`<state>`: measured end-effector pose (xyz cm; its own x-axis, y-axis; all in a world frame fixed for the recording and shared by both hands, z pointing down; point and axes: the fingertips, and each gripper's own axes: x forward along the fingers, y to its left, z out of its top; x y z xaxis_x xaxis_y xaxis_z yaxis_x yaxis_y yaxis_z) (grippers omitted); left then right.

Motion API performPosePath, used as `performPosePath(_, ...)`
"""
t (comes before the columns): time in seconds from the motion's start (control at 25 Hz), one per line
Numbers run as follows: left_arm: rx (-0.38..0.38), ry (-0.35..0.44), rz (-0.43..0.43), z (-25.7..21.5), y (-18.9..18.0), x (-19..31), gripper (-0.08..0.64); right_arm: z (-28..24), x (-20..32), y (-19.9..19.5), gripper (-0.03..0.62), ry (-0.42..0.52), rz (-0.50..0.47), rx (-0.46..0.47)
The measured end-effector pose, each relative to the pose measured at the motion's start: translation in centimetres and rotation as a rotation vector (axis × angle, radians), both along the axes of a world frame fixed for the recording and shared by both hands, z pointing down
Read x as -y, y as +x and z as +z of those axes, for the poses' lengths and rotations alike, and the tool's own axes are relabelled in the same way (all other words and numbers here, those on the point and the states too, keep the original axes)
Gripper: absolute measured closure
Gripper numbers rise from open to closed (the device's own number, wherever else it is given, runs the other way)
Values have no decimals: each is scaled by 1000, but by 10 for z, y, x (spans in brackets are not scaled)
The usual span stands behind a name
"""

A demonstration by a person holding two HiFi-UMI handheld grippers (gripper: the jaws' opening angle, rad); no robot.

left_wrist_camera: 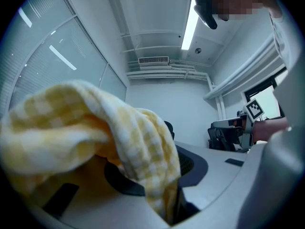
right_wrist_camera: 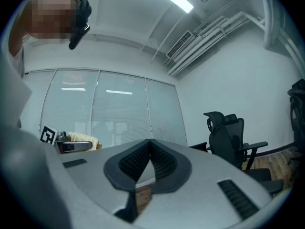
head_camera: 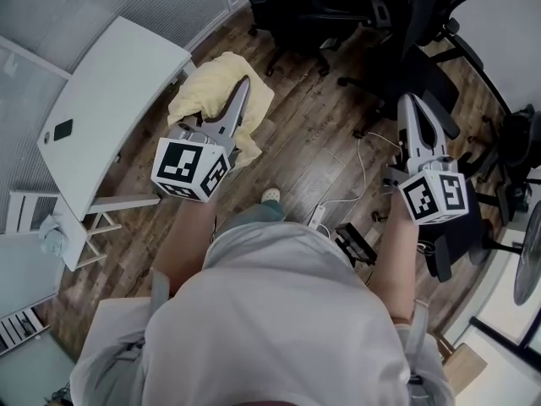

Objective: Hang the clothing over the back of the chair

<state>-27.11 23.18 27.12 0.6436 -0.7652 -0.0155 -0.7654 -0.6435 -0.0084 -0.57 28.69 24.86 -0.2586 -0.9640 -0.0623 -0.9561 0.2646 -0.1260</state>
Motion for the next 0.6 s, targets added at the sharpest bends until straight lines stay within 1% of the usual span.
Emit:
performPosePath(0.28, 7, -4, 26, 7, 2, 33, 433, 5, 30, -2, 571, -9, 21, 0)
performPosePath(0.6, 13, -2, 53, 9, 8, 78, 433, 6, 73, 3, 571, 1, 42, 13)
